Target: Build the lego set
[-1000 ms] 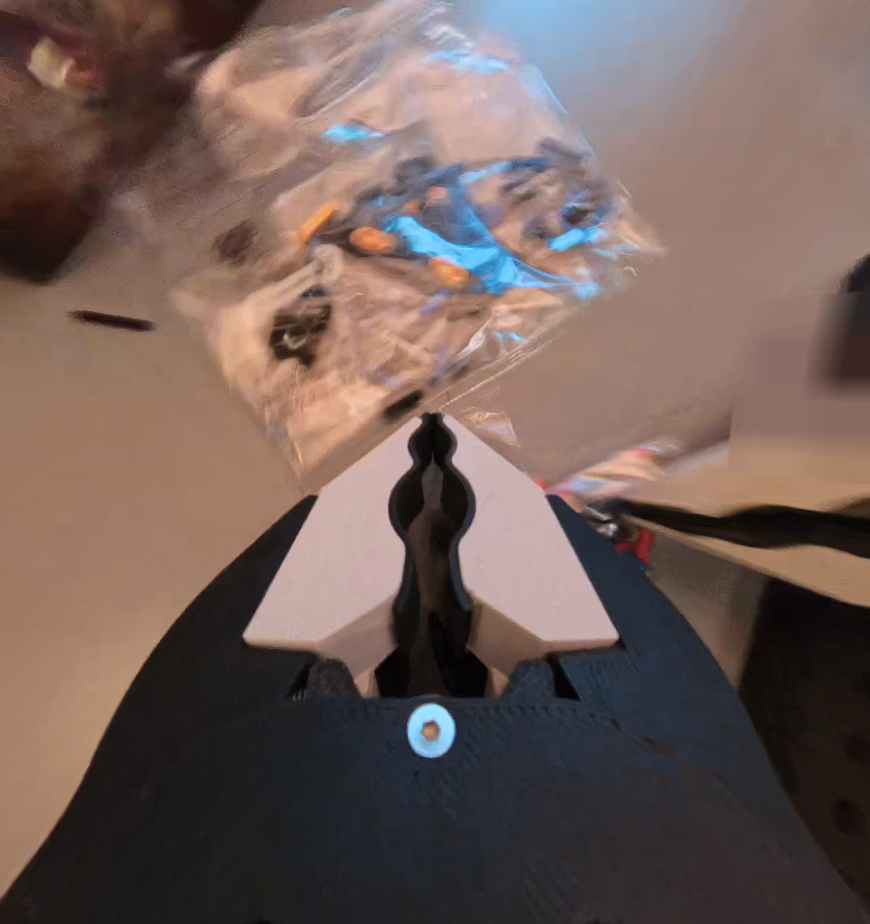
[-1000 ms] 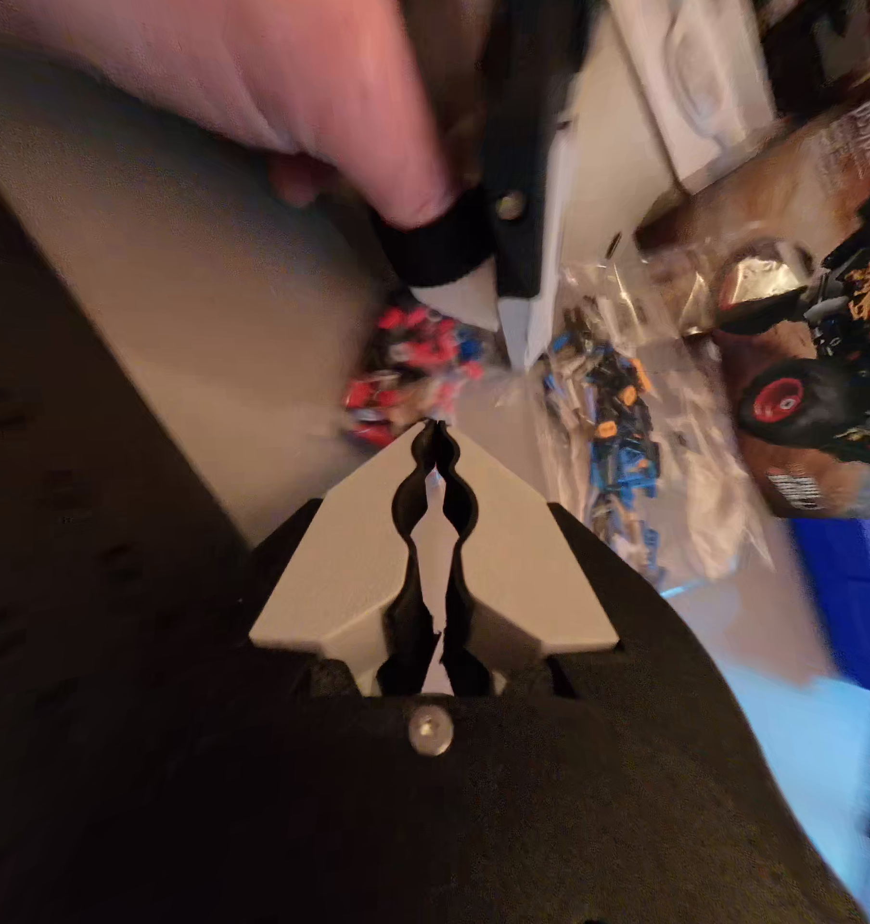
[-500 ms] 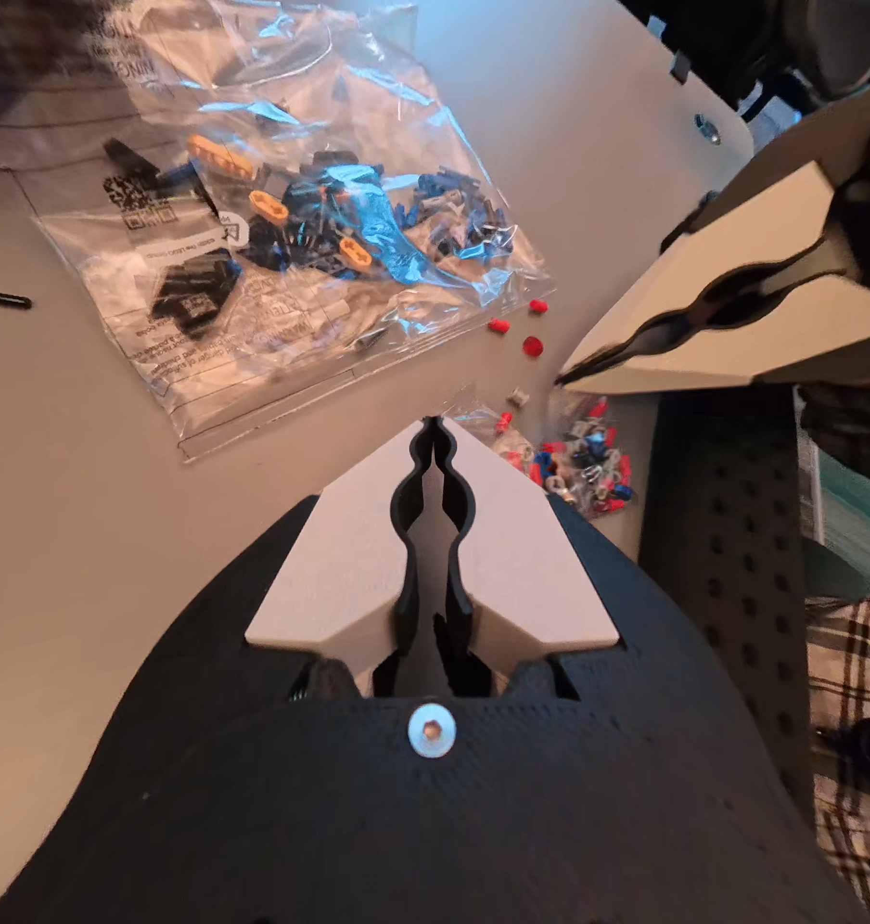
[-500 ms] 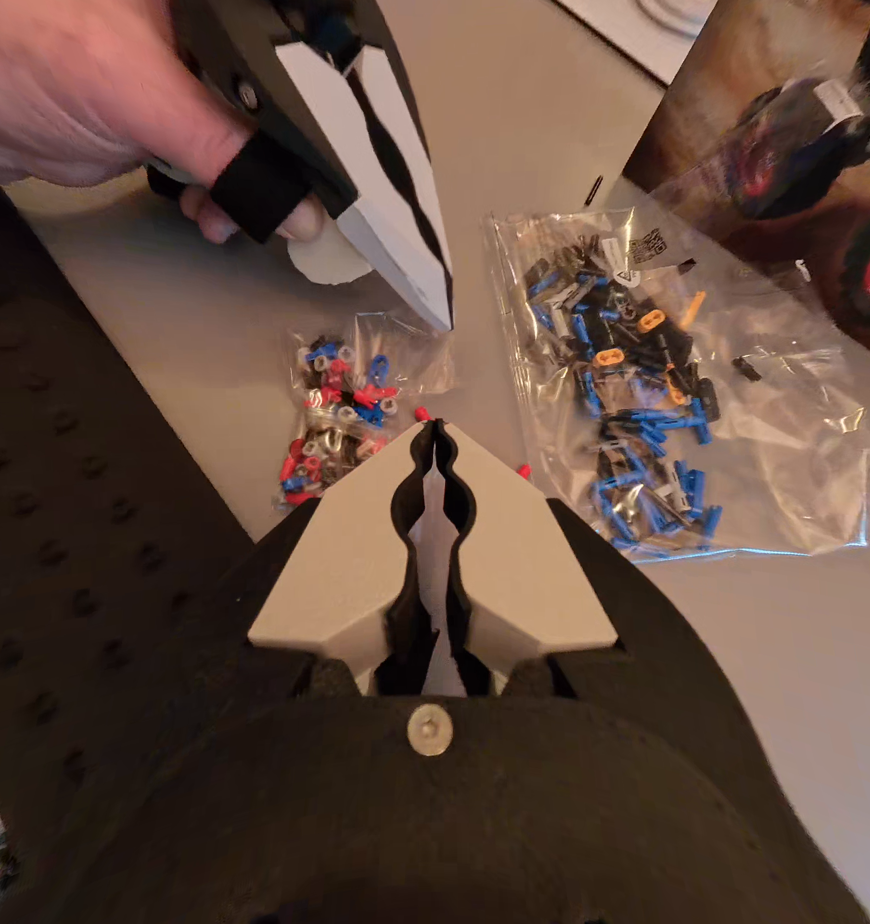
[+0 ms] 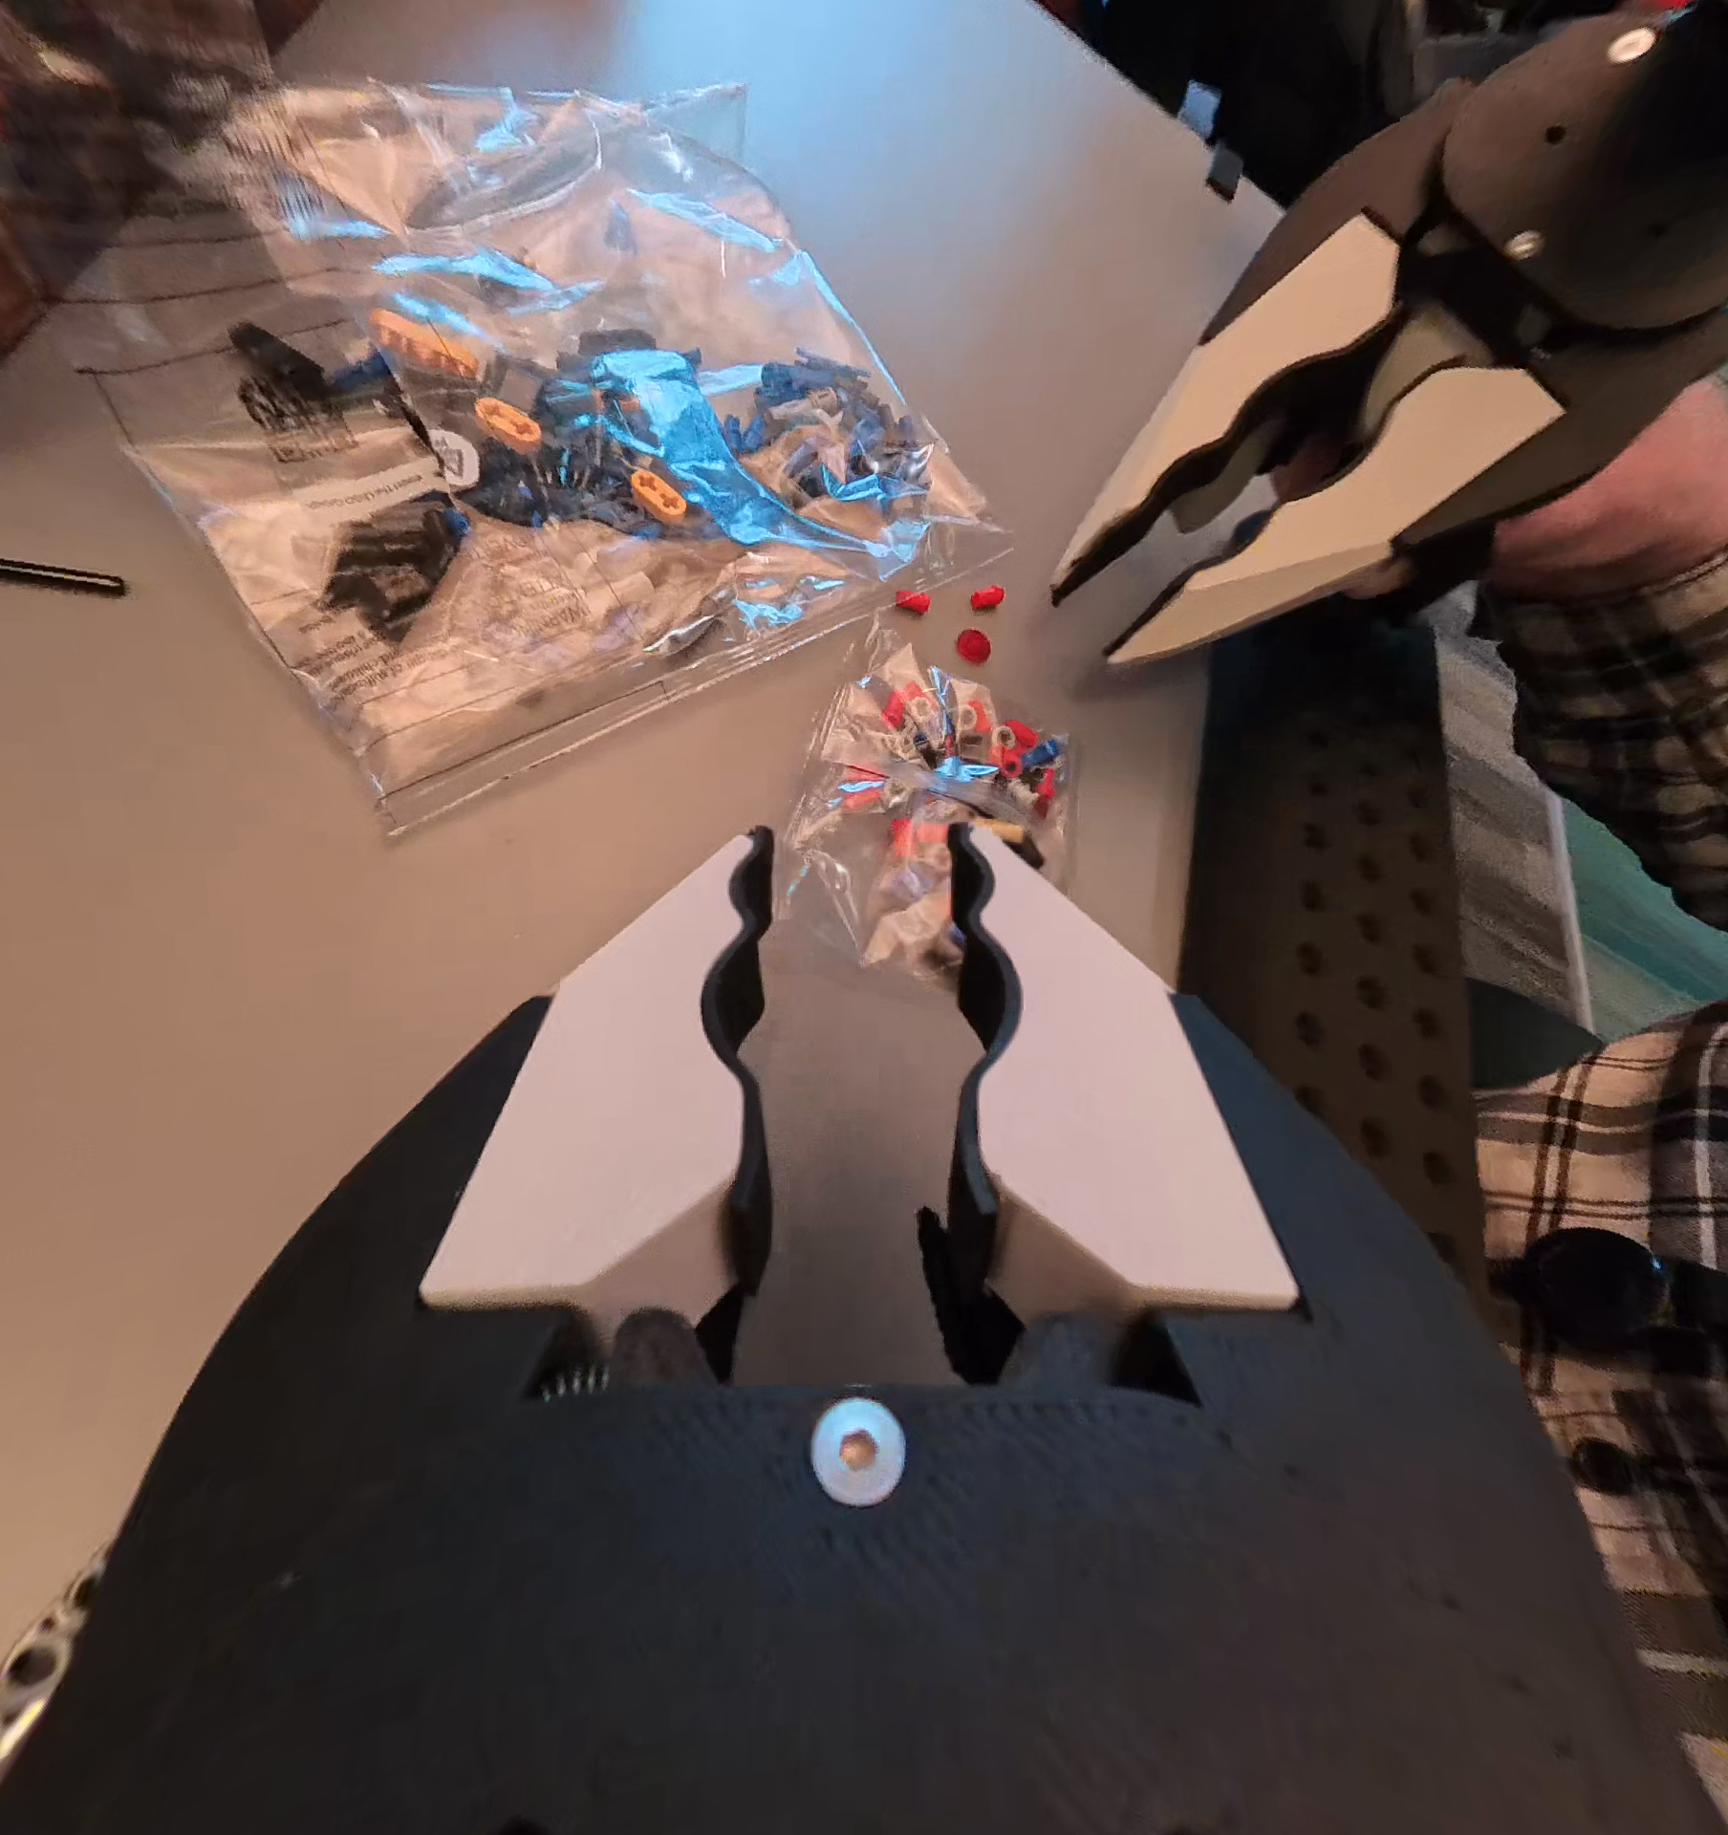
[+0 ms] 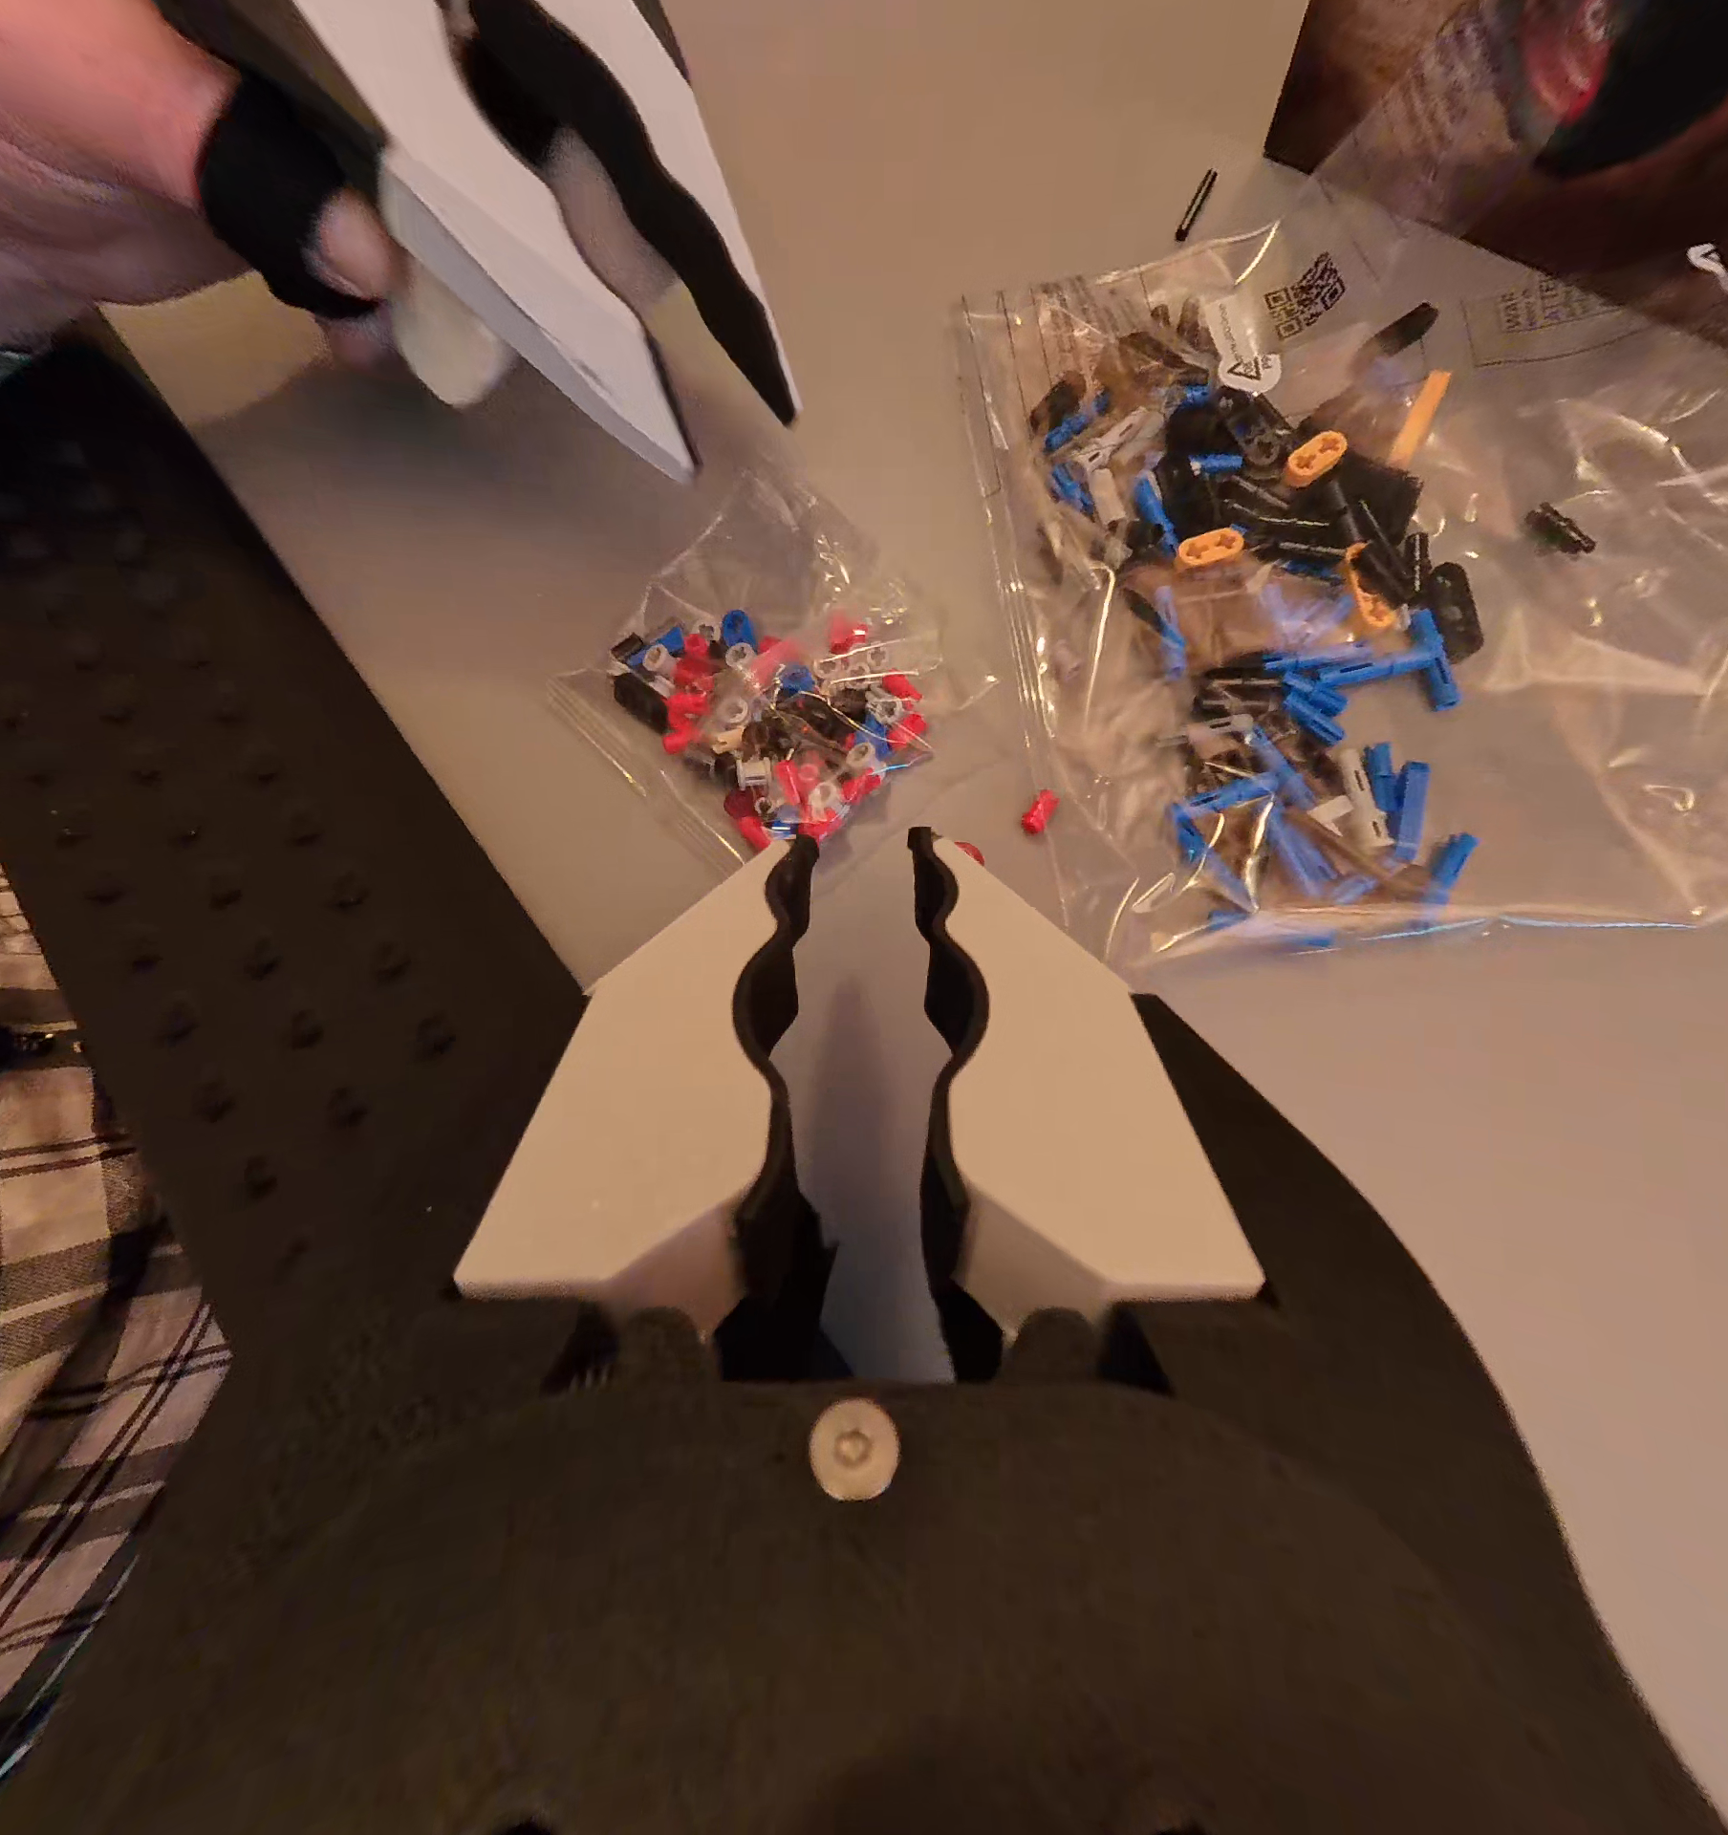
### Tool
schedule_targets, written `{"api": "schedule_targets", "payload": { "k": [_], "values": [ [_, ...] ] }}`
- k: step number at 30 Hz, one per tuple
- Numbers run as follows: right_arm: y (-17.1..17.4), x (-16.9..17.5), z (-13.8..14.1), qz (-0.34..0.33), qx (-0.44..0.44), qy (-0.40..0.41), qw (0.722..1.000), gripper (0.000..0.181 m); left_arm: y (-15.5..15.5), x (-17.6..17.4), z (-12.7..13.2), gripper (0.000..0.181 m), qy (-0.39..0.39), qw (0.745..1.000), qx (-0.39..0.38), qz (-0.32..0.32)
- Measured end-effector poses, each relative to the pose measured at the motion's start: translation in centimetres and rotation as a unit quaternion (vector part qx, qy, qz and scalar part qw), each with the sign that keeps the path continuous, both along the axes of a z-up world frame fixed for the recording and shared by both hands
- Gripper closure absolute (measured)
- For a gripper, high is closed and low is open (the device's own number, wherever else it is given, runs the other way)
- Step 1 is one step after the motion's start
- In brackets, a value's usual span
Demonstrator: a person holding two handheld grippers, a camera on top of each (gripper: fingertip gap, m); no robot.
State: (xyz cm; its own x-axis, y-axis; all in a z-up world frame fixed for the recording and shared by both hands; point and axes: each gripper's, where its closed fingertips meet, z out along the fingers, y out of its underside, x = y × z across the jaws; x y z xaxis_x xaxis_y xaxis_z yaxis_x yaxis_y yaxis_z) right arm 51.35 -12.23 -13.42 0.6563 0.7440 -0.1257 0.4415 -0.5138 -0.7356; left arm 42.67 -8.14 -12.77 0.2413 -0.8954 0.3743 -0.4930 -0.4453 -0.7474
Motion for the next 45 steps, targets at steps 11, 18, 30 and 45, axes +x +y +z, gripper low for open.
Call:
{"api": "schedule_targets", "payload": {
  "k": [11, 18, 30, 45],
  "values": [
    [1.6, 1.9, -1.8, -0.018, -0.038, -0.088, 0.995, 0.163, 1.5, -5.7, 4.1, 0.093, -0.018, 0.997, 0.064, 0.033],
    [1.2, 4.3, -1.0, -0.022, -0.040, -0.072, 0.996, 0.175, 3.9, -11.3, 3.7, 0.101, 0.026, 0.992, 0.103, 0.068],
    [2.1, 3.0, -3.1, -0.015, -0.030, -0.093, 0.995, 0.180, 5.8, -16.7, 0.8, 0.104, 0.087, 0.986, 0.114, 0.086],
    [2.7, 1.8, -1.0, 0.007, -0.025, -0.051, 0.998, 0.180, 4.2, -15.0, -3.5, 0.125, 0.168, 0.979, 0.112, -0.022]
  ]
}}
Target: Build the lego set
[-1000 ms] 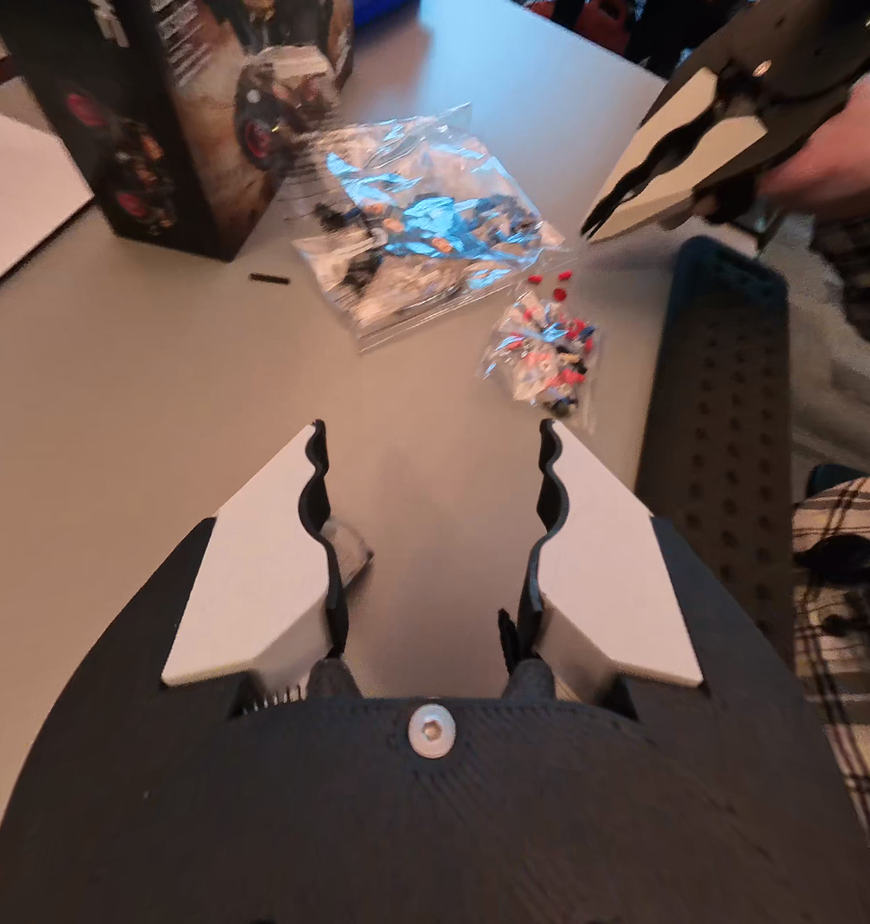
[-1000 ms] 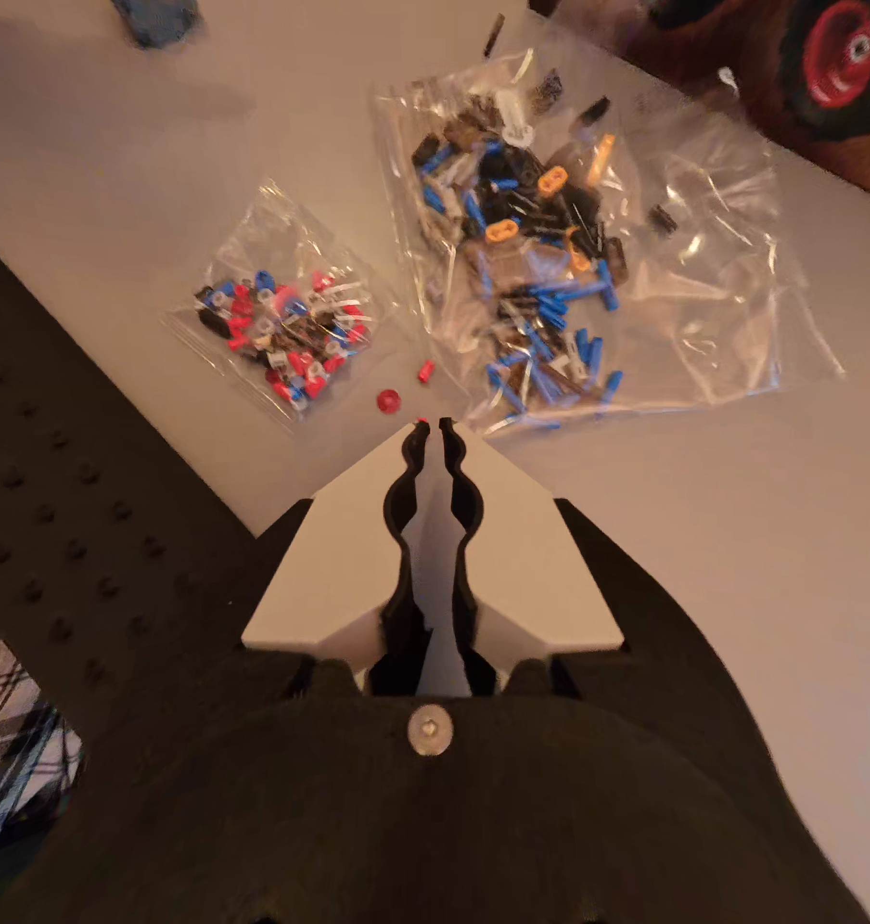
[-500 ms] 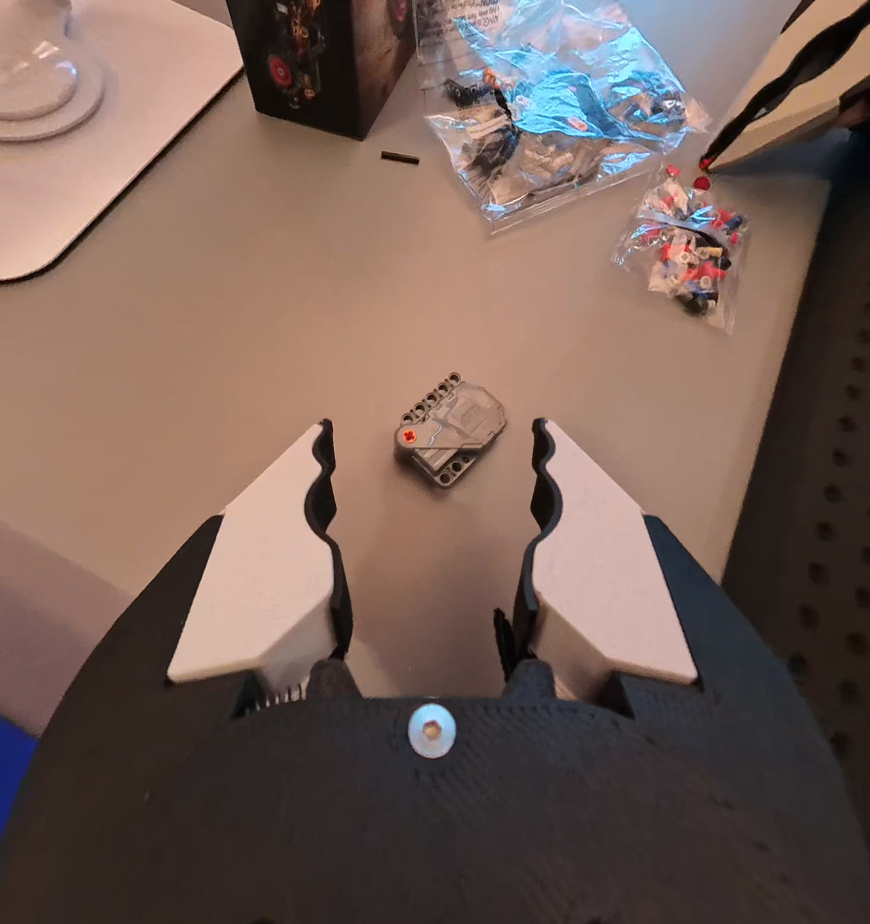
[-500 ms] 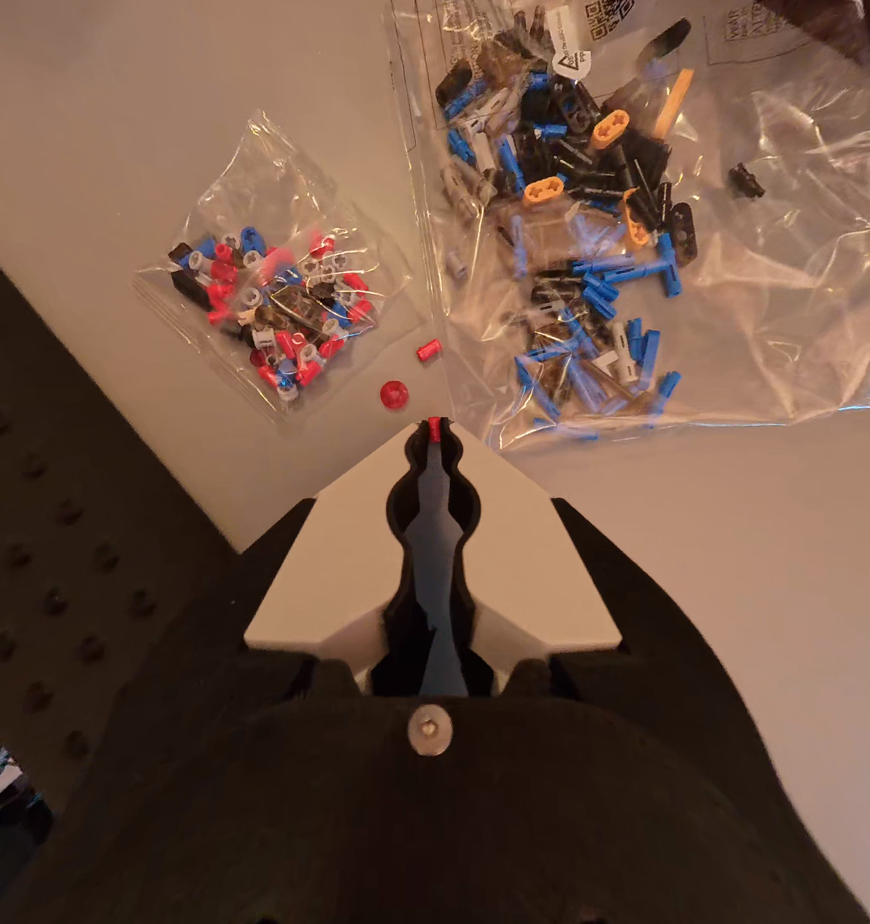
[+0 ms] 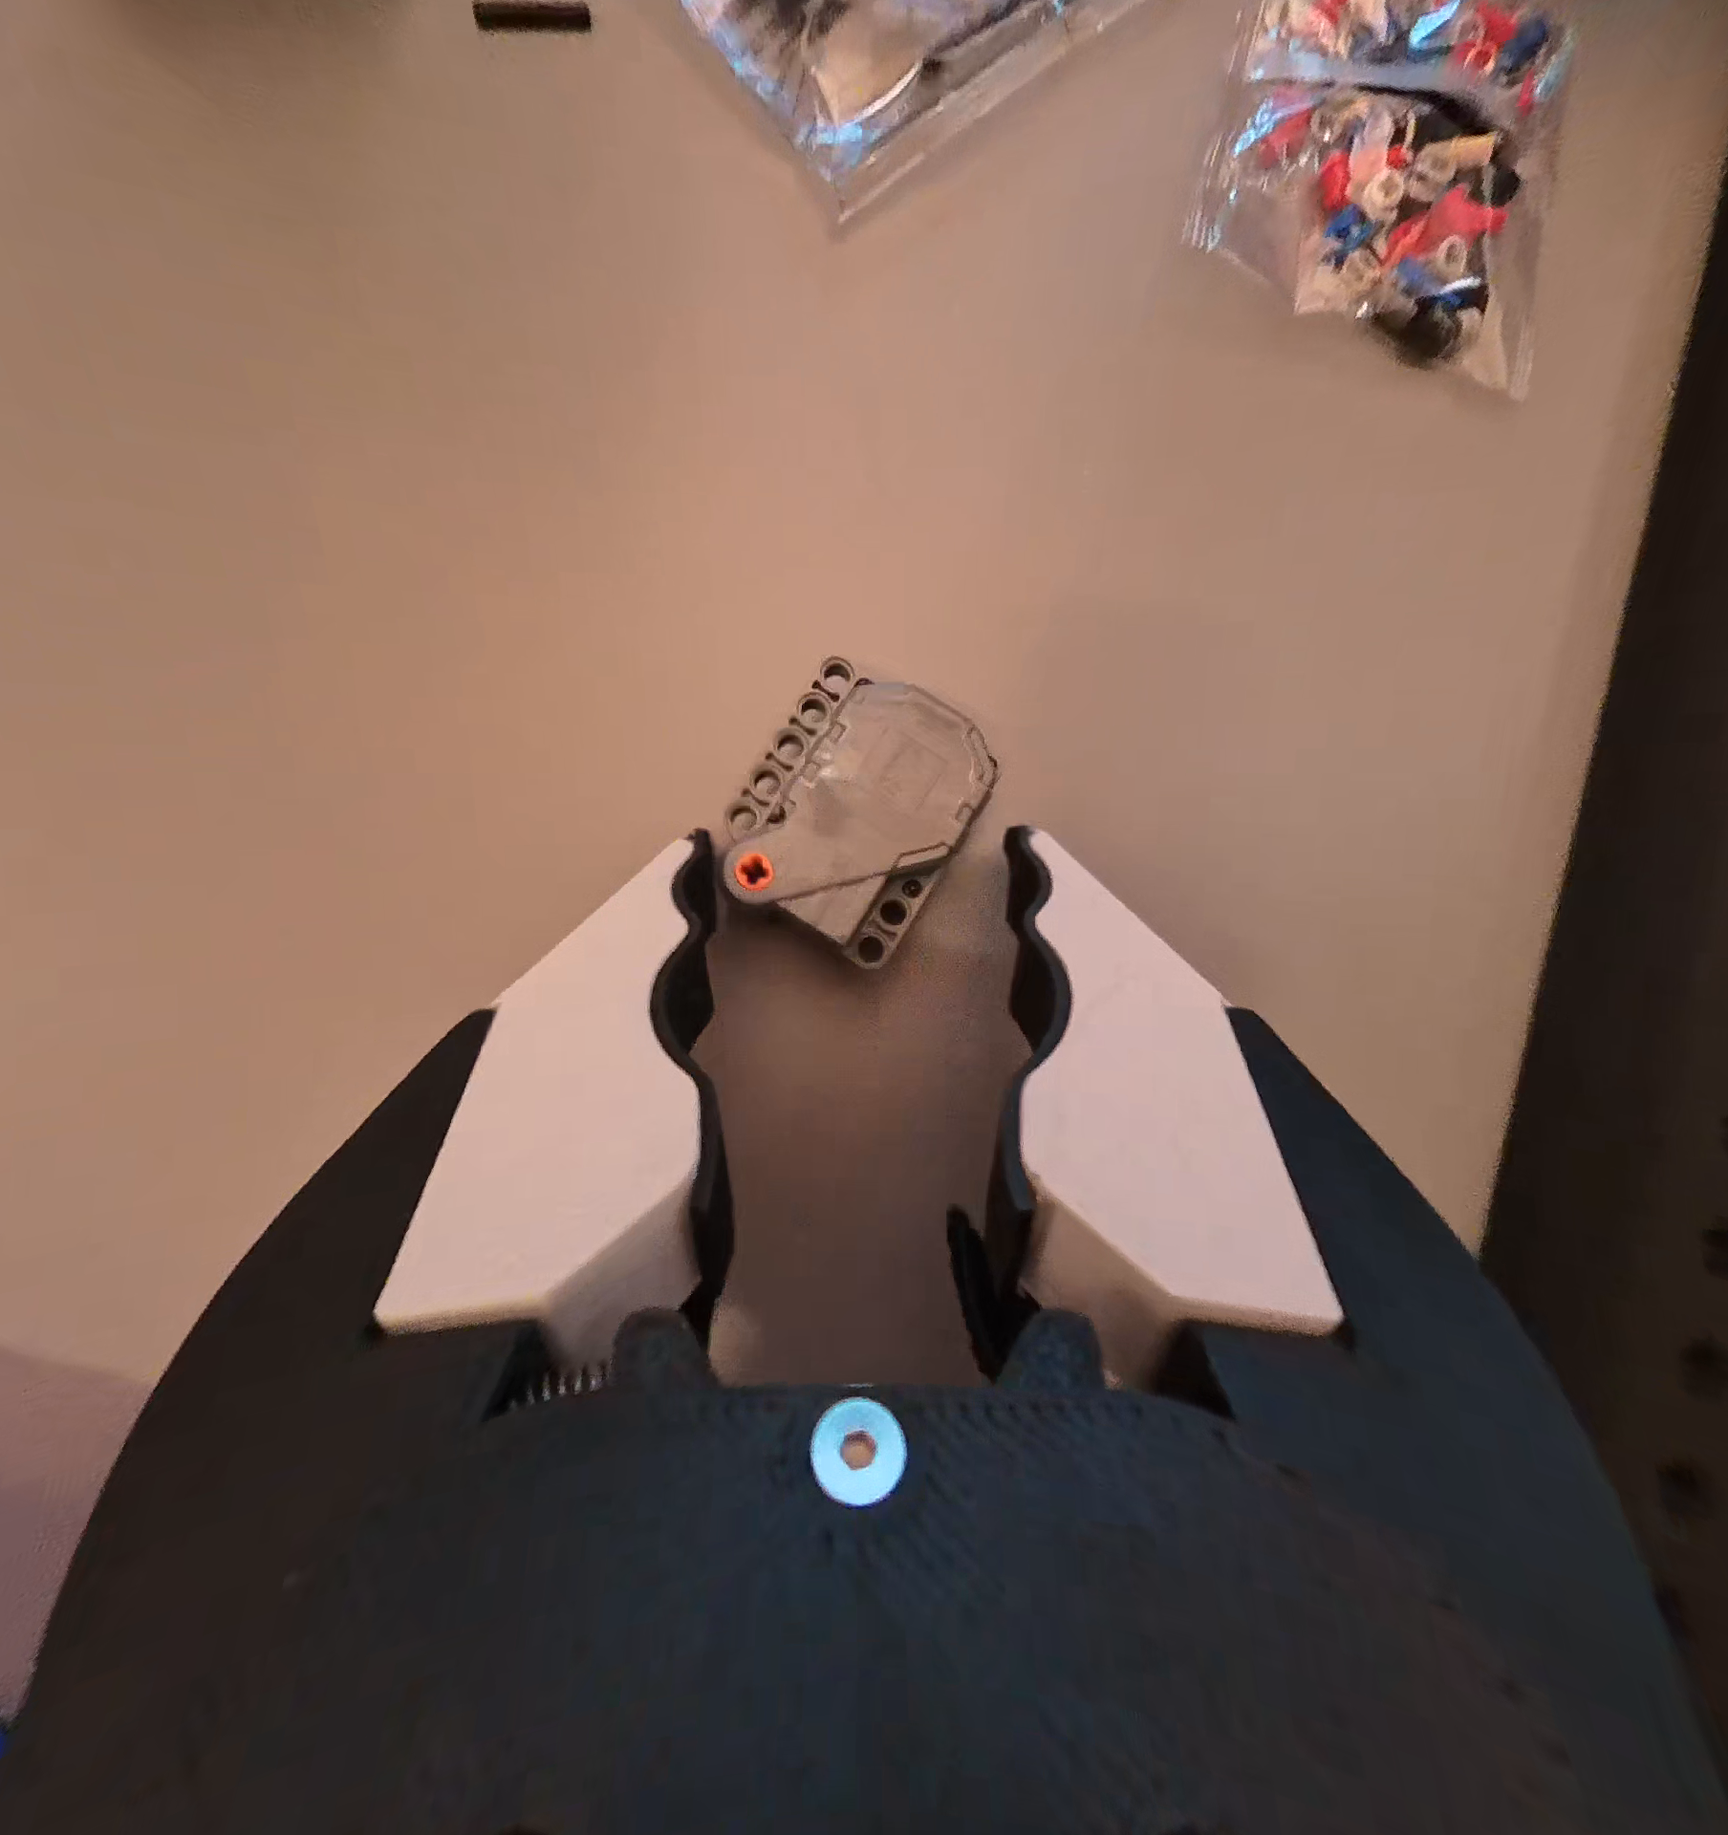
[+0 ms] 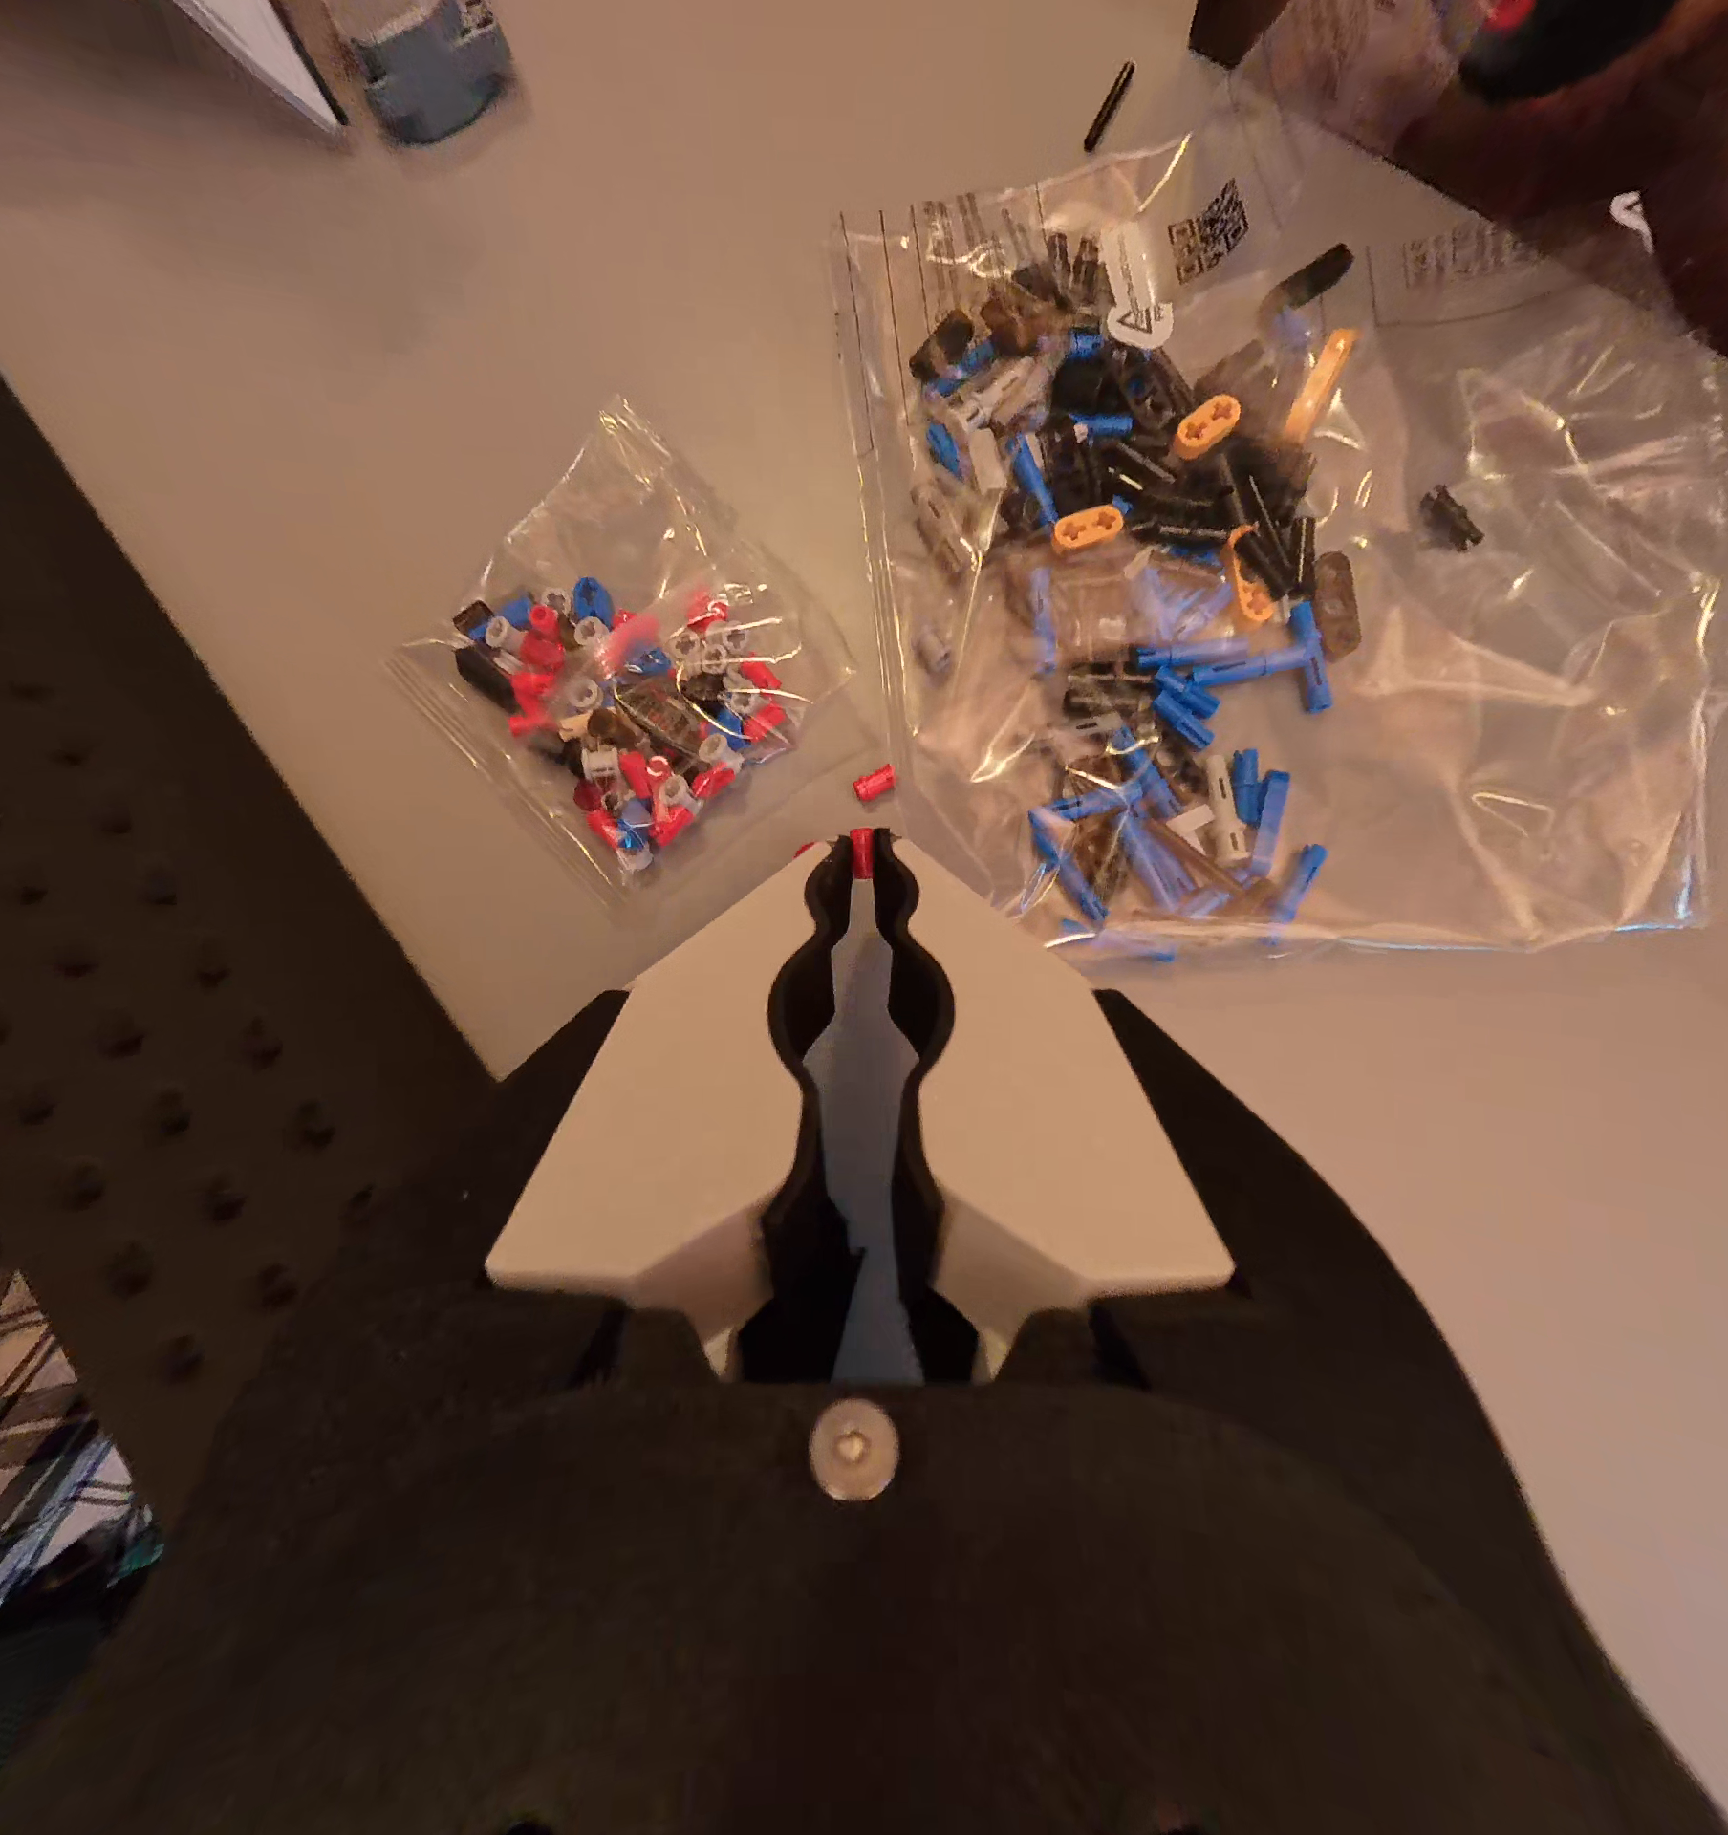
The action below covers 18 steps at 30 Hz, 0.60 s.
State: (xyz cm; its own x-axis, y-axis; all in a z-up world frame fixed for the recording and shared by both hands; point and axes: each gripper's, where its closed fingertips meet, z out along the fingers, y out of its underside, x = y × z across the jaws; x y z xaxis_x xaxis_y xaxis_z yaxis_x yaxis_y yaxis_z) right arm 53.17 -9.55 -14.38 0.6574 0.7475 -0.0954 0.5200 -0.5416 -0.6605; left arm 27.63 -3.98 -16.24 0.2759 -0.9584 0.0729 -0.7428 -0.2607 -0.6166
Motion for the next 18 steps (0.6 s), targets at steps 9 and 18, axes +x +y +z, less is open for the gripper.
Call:
{"api": "schedule_targets", "payload": {
  "k": [9, 18],
  "values": [
    [1.8, -2.4, 2.0, 0.018, 0.029, 0.008, 0.999, 0.180, -1.4, 2.9, 0.1, 0.137, -0.018, 1.000, -0.004, 0.009],
    [2.9, -5.1, 3.5, 0.040, 0.049, 0.033, 0.997, 0.180, -2.8, 5.1, 0.0, 0.117, -0.011, 1.000, 0.005, -0.004]
  ]
}}
